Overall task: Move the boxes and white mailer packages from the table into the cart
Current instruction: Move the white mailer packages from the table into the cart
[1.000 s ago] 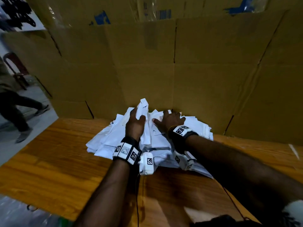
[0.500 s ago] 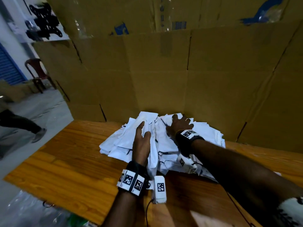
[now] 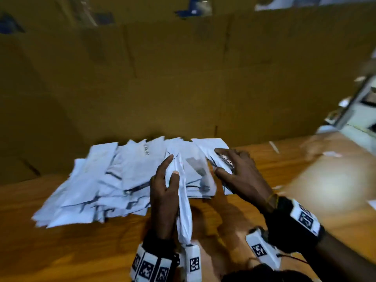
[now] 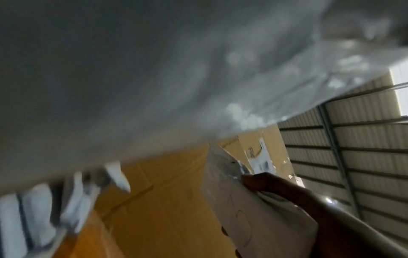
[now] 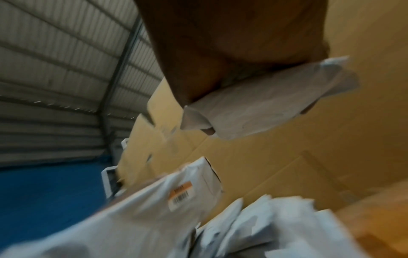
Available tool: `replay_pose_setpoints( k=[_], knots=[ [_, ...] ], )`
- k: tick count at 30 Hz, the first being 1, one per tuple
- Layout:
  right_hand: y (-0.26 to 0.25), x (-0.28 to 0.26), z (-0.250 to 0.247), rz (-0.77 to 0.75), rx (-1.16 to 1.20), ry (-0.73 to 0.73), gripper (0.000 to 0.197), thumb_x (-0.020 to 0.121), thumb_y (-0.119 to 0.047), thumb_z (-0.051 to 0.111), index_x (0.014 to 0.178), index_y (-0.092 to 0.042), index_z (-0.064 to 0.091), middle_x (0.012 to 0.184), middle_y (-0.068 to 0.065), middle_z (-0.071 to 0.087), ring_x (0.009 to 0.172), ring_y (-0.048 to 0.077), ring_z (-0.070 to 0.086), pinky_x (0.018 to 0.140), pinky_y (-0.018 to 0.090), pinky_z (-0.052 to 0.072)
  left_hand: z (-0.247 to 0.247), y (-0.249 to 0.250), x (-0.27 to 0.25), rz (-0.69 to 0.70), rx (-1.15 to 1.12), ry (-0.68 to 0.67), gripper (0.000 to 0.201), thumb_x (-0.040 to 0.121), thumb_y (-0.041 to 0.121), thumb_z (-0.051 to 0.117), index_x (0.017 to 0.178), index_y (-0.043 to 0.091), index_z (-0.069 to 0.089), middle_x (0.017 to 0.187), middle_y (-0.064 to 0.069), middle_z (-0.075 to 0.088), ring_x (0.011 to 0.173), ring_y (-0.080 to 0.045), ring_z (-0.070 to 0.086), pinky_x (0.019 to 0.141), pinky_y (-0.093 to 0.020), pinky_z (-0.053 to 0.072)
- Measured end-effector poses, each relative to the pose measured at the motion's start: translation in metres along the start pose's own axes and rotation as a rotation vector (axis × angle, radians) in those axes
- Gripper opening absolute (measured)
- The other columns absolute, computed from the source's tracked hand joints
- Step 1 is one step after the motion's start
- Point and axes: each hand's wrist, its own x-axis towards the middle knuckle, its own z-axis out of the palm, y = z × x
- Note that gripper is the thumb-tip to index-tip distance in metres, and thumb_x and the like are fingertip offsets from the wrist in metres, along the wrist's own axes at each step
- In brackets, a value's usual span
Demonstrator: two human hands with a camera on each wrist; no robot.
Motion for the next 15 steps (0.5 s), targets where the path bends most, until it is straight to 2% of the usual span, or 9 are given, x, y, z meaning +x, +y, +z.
replay_pose_setpoints(
  k=[4, 6, 9, 12, 14, 15],
  knots=[
    [0.051, -0.062, -0.053, 0.087, 0.023, 0.084, 0.055, 0.080, -0.052, 0.059, 0.133, -0.047, 0.045, 0.125, -0.005, 0.039, 0.123, 0.016, 0.041, 0.102, 0.034, 0.037, 0.065, 0.002, -0.026, 0.004, -0.053, -0.168, 0.041, 0.089, 0.030, 0.049, 0.128, 0.040, 0.057, 0.136, 0.020, 0.055, 0.130, -0.004, 0.047, 0.110, -0.037, 0.039],
    [0.078, -0.100, -0.080, 0.177, -0.018, 0.167, 0.062, 0.073, -0.061, 0.051, 0.133, -0.048, 0.045, 0.128, -0.006, 0.038, 0.123, 0.015, 0.041, 0.103, 0.035, 0.037, 0.101, 0.005, -0.040, -0.011, -0.071, -0.292, 0.041, 0.088, 0.028, 0.049, 0.126, 0.040, 0.058, 0.135, 0.019, 0.056, 0.128, -0.001, 0.047, 0.110, -0.036, 0.040],
    [0.116, -0.160, -0.118, 0.316, -0.021, 0.301, 0.066, 0.069, -0.065, 0.044, 0.133, -0.048, 0.046, 0.133, -0.006, 0.037, 0.124, 0.014, 0.042, 0.101, 0.033, 0.039, 0.156, 0.012, -0.063, 0.009, -0.067, -0.486, 0.041, 0.088, 0.032, 0.052, 0.127, 0.042, 0.057, 0.136, 0.020, 0.054, 0.129, -0.002, 0.047, 0.110, -0.039, 0.040],
    [0.149, -0.215, -0.150, 0.419, -0.024, 0.409, 0.066, 0.068, -0.067, 0.044, 0.132, -0.047, 0.048, 0.133, -0.005, 0.039, 0.126, 0.012, 0.041, 0.102, 0.026, 0.035, 0.211, 0.027, -0.092, 0.047, -0.065, -0.672, 0.042, 0.088, 0.044, 0.051, 0.130, 0.046, 0.055, 0.137, 0.025, 0.051, 0.131, -0.003, 0.045, 0.109, -0.040, 0.039],
    [0.168, -0.249, -0.168, 0.469, 0.000, 0.493, 0.061, 0.068, -0.066, 0.046, 0.127, -0.051, 0.048, 0.130, -0.006, 0.041, 0.124, 0.009, 0.042, 0.102, 0.026, 0.035, 0.248, 0.039, -0.113, 0.038, -0.065, -0.798, 0.037, 0.095, 0.036, 0.053, 0.130, 0.050, 0.052, 0.137, 0.030, 0.048, 0.132, 0.001, 0.042, 0.110, -0.040, 0.038],
    [0.177, -0.267, -0.177, 0.490, 0.024, 0.539, 0.056, 0.068, -0.065, 0.047, 0.124, -0.055, 0.047, 0.129, -0.007, 0.042, 0.123, 0.009, 0.043, 0.102, 0.029, 0.038, 0.267, 0.046, -0.125, 0.041, -0.073, -0.868, 0.038, 0.098, 0.029, 0.053, 0.130, 0.050, 0.052, 0.138, 0.031, 0.047, 0.132, 0.003, 0.041, 0.110, -0.039, 0.038]
  ],
)
